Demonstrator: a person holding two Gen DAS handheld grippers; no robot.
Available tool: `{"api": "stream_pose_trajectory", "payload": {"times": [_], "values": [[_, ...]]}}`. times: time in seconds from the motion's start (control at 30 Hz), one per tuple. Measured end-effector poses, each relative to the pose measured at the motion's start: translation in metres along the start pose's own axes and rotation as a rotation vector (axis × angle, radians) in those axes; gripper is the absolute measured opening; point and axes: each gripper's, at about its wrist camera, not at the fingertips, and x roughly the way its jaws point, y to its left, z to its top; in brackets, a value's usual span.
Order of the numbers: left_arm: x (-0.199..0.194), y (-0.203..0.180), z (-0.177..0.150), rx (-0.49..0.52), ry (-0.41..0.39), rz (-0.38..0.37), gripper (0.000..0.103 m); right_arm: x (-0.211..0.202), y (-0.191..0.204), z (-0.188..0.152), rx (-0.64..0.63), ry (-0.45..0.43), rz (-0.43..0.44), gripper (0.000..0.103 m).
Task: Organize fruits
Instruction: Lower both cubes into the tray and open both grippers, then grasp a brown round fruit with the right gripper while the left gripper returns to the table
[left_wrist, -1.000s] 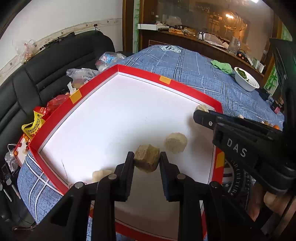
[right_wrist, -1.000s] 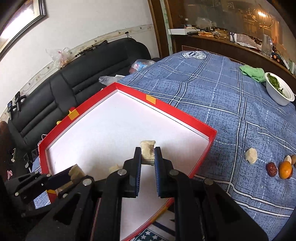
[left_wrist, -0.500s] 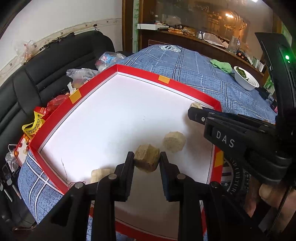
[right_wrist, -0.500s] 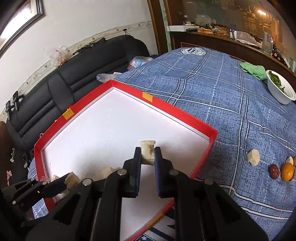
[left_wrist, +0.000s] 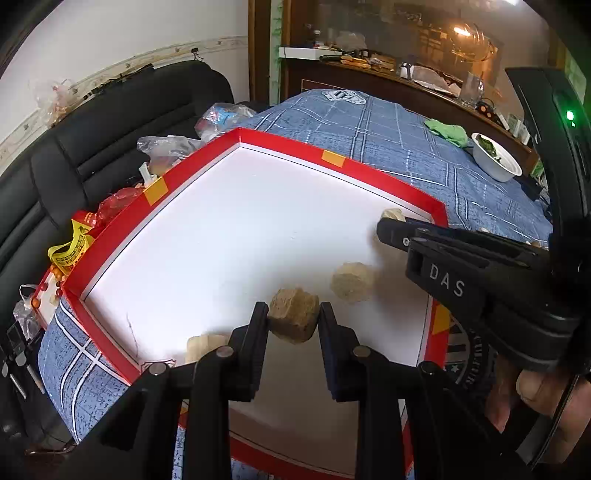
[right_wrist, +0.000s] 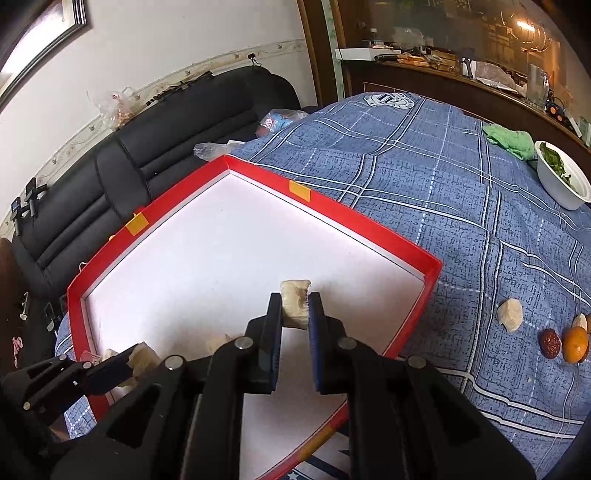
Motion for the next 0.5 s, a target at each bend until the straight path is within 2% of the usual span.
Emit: {"api": "stream_pose_trajectory", "payload": {"times": [0.17, 0.23, 0.27, 0.3, 0.33, 0.43, 0.5], "values": [[0.002, 0.002, 0.001, -0.016, 0.013, 0.007, 0.027, 0.003, -0.001, 0.0, 0.005, 0.011, -0.015, 0.016], [0.002, 0.005, 0.001, -0.038, 0.011, 0.017, 0.035, 0.003, -0.003, 0.001, 0.011, 0.017, -0.015, 0.025], [0.001, 0.007, 0.0, -0.045, 0.005, 0.027, 0.046, 0.002, -0.003, 0.001, 0.012, 0.013, -0.016, 0.04], [0.0, 0.007, 0.0, -0.046, -0.004, 0.034, 0.052, 0.001, -0.003, 0.0, 0.014, 0.009, -0.016, 0.054], [-0.002, 0.008, 0.0, -0.046, -0.013, 0.041, 0.052, -0.001, -0.003, 0.0, 0.016, 0.004, -0.014, 0.059], [-0.006, 0.009, 0.001, -0.057, -0.014, 0.032, 0.053, -0.006, -0.002, 0.0, 0.017, -0.01, -0.013, 0.061], [-0.011, 0.009, 0.001, -0.06, -0.029, 0.032, 0.058, -0.01, -0.003, -0.001, 0.023, -0.016, -0.01, 0.061]]}}
